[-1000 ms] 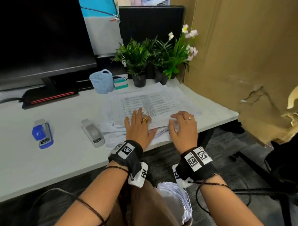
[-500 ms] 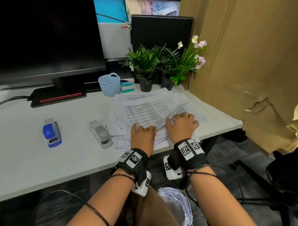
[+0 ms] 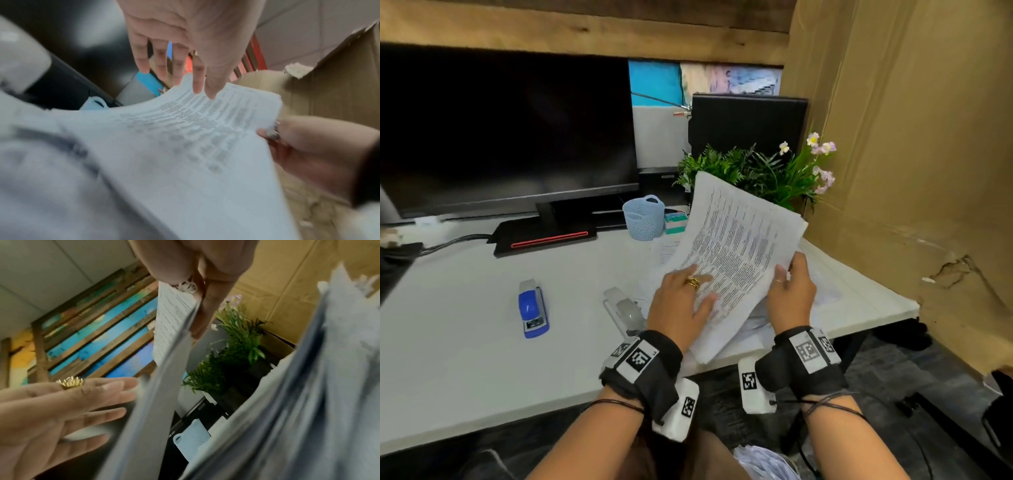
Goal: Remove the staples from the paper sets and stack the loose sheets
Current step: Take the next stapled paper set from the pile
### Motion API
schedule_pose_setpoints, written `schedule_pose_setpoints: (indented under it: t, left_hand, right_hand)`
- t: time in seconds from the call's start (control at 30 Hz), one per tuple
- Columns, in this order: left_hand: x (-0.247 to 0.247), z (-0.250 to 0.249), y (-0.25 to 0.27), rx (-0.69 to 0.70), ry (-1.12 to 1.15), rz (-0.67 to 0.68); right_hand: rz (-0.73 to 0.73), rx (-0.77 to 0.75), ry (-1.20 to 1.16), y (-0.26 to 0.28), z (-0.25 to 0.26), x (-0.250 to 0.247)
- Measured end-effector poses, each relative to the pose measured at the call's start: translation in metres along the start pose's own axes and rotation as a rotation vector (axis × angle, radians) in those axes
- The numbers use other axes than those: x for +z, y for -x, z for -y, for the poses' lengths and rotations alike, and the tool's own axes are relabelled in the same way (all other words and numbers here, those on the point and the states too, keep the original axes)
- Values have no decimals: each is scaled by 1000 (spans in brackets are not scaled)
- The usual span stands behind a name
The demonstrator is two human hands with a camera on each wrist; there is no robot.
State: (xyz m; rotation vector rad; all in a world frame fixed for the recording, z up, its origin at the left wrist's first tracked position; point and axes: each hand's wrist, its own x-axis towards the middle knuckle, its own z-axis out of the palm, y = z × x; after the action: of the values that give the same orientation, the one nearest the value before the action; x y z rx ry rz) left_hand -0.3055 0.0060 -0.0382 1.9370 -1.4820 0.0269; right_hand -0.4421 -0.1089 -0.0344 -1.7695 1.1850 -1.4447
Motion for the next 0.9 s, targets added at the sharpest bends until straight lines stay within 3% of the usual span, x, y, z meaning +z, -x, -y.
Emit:
schedule_pose_setpoints:
  t: [0.13, 0.23, 0.37, 0.47, 0.5, 0.57, 0.67, 0.77, 0.9]
  left_hand:
    - [-59, -4, -15, -80, -19, -190]
    - [-101, -5, -21, -152, 56, -254]
    - [-136, 11, -13, -170, 309, -378]
    - [-152, 27, 9, -238, 132, -511]
    - [-155, 32, 16, -235, -11, -491]
    - [-159, 41, 28, -240, -223, -303]
    - [-159, 57, 43, -298, -345, -57]
    - [-163, 70, 55, -334, -471, -8]
    - [-173, 83, 67, -324, -553, -7]
  right_hand:
    - [-130, -115, -115, 0, 25, -11]
    - [-107, -161, -193, 4, 43, -9]
    - [152, -162, -337, 31, 55, 6]
    - [375, -153, -308, 59, 49, 24]
    - [427, -163, -288, 66, 46, 31]
    - [495, -201, -229, 79, 42, 45]
    - [610, -264, -171, 94, 48, 64]
    - [771, -267, -149, 96, 66, 76]
    - [652, -265, 66, 70, 84, 108]
